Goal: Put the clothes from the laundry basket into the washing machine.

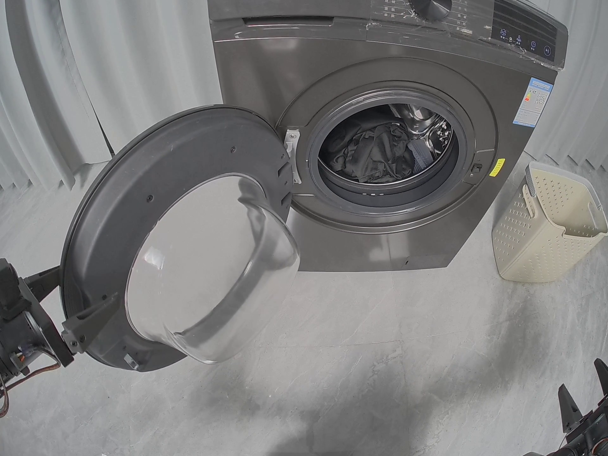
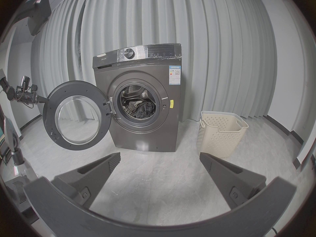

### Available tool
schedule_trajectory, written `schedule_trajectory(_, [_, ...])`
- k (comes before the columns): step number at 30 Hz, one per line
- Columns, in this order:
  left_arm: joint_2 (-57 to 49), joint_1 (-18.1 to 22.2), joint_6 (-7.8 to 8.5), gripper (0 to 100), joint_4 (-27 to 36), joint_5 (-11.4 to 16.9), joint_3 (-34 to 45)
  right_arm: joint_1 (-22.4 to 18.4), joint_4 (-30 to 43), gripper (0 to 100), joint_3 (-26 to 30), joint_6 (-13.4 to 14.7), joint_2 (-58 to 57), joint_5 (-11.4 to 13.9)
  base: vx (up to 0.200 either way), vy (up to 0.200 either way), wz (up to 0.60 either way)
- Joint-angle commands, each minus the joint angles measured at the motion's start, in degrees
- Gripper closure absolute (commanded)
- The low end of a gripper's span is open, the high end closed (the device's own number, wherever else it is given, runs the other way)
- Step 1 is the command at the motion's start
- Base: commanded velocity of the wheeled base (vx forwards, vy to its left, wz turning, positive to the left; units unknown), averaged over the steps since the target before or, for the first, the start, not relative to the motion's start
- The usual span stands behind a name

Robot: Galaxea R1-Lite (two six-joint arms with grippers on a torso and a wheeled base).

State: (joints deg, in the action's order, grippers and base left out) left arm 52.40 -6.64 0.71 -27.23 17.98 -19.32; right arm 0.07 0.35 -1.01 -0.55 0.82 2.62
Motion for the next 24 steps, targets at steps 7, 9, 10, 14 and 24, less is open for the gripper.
schedule_trajectory(7, [-9.86,-14.98,-1.32,0,5.26,6.54,1.39,0.01,0.00,0,1.01,-0.07,-0.73,0.02,0.000,0.000,0.00])
schedule_trajectory(9, [-10.03,-15.15,-1.41,0,7.28,5.84,1.04,0.01,0.00,0,1.01,-0.07,-0.73,0.02,0.000,0.000,0.00])
schedule_trajectory(10, [-9.86,-15.07,-1.41,0,7.37,5.75,0.95,0.01,0.00,0,1.01,-0.07,-0.73,0.02,0.000,0.000,0.00])
schedule_trajectory(14, [-8.89,-13.31,-2.55,0,6.93,4.17,0.07,0.01,0.00,0,1.01,-0.15,-0.73,0.02,0.000,0.000,0.00])
schedule_trajectory(24, [-3.79,-1.71,-4.31,0,6.84,-3.13,-5.38,0.01,0.00,0,1.01,-0.15,-0.73,0.02,0.000,0.000,0.00])
